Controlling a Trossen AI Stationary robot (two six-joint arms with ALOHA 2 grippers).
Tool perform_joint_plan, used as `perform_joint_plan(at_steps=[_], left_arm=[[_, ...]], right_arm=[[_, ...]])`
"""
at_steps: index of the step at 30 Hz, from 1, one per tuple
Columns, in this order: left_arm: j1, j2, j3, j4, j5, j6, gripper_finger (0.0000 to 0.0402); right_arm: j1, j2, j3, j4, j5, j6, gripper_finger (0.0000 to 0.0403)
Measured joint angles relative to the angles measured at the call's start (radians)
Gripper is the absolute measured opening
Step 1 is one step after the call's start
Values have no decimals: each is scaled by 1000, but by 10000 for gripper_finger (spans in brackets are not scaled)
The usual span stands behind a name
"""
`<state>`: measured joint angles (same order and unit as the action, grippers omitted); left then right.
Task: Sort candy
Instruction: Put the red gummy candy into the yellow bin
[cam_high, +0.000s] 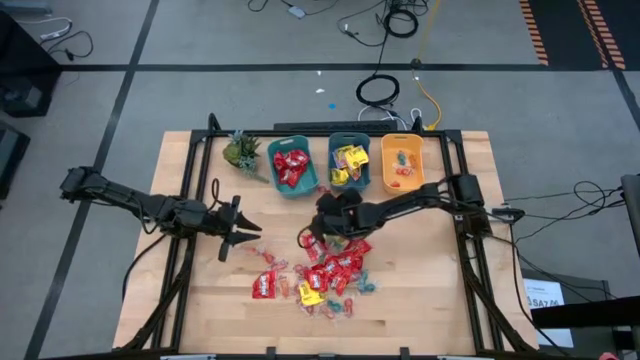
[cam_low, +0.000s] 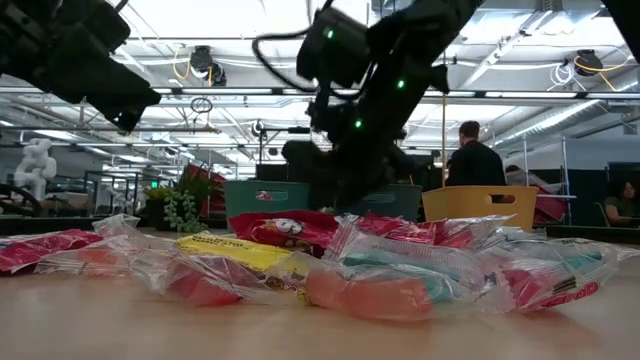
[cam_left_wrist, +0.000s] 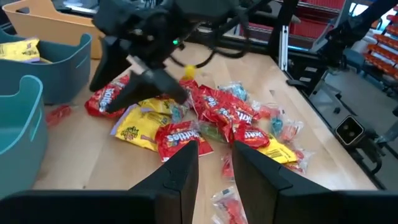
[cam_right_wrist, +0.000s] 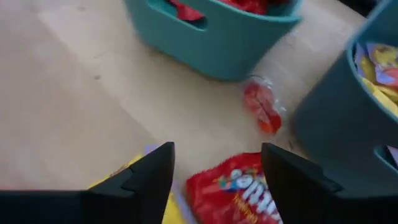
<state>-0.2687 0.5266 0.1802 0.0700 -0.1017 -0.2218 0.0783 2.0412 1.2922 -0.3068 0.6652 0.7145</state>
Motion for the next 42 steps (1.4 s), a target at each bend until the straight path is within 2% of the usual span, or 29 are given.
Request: perform_joint_plan(at_steps=[5,11,20,24,28,31,36,42], left_arm=[[0,1,0,-8,19,44,107],[0,1,0,-11,23,54,107],[0,0,1,-30,73,45,107],[0,0,1,-27,85,42,107],[0,0,1,-27,91,18,107],[0,0,1,-25,94,17,107],[0,0,1,-23,94,16,107],[0,0,1,24,94,18,107]], right_arm=[[-56,23,0,15,17,100,194],[-99,53,0,103,15,80,176],[-113,89,1,117,17,63,152],[-129,94,1,110,-17,52,116],[-135,96,1,110,-54,52,52],[-128,83,1,108,-73,40,9],[-98,18,-2,55,-115,26,2],[-67,-108,-2,-55,-87,22,0]])
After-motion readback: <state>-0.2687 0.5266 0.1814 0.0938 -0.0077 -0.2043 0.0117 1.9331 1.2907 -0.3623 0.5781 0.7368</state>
